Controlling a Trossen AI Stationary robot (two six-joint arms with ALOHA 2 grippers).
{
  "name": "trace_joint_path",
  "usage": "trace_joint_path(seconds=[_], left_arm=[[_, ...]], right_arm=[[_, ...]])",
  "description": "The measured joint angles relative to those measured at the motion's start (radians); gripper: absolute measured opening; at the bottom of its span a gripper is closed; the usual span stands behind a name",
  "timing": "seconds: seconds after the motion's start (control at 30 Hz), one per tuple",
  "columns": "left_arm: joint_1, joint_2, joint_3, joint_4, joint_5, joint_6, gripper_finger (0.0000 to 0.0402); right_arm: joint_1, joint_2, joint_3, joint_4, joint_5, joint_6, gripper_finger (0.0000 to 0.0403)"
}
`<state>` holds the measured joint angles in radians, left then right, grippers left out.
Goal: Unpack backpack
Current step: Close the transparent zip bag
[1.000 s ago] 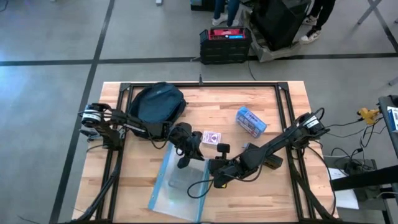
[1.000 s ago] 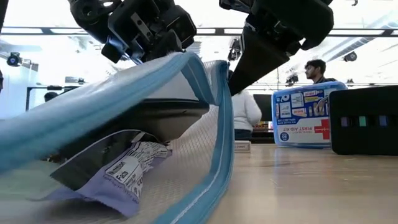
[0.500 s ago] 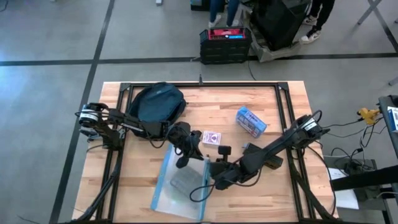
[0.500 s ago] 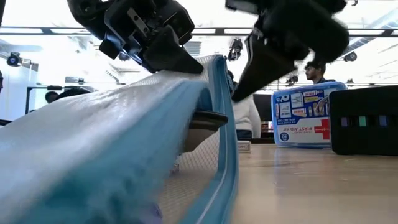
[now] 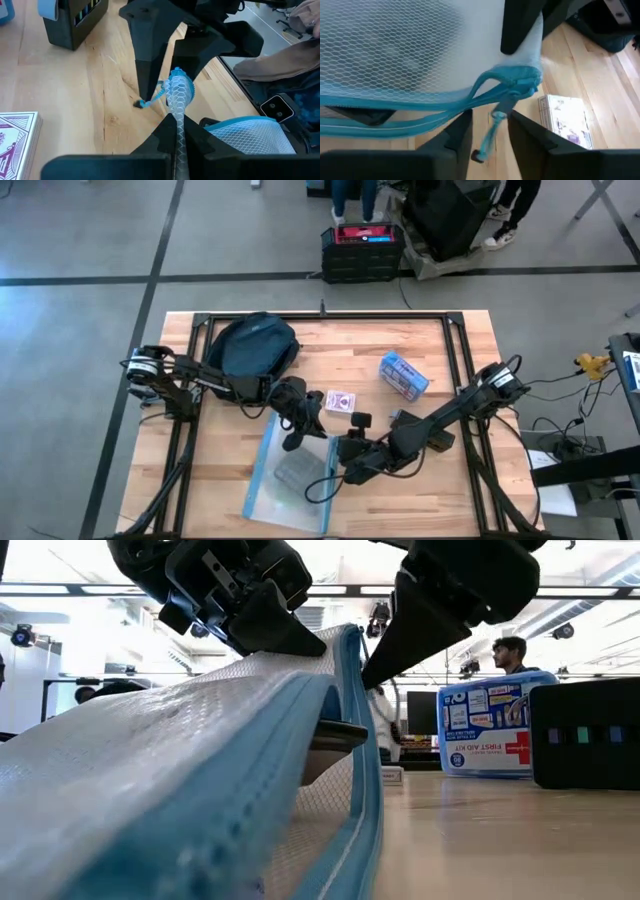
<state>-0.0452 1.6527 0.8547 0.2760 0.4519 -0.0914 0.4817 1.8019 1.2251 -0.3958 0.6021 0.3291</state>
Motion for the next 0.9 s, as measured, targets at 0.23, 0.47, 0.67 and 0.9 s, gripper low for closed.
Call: trace_joint_path(seconds=[0.23, 0.47, 0.67, 0.9], left_arm=[[0.0, 0.0, 0.0, 0.003, 0.0, 0.0, 0.0], [0.002, -0.001, 0.0, 0.004, 0.0, 0.003, 0.0], [0.005, -0.003, 0.0, -0.01, 0.0, 0.027, 0.0], [0.008, -0.008, -0.002, 0.015, 0.003, 0.028, 0.0]], right_arm=[[-0.004, 0.0, -0.016, 0.004, -0.006, -0.023, 0.0016], [0.016, 0.0, -0.041, 0.013, -0.082, 0.013, 0.0002], [0.055, 0.0, -0.085, 0.038, -0.148, 0.095, 0.0001], [0.072, 0.0, -0.144, 0.172, -0.188, 0.124, 0.0]])
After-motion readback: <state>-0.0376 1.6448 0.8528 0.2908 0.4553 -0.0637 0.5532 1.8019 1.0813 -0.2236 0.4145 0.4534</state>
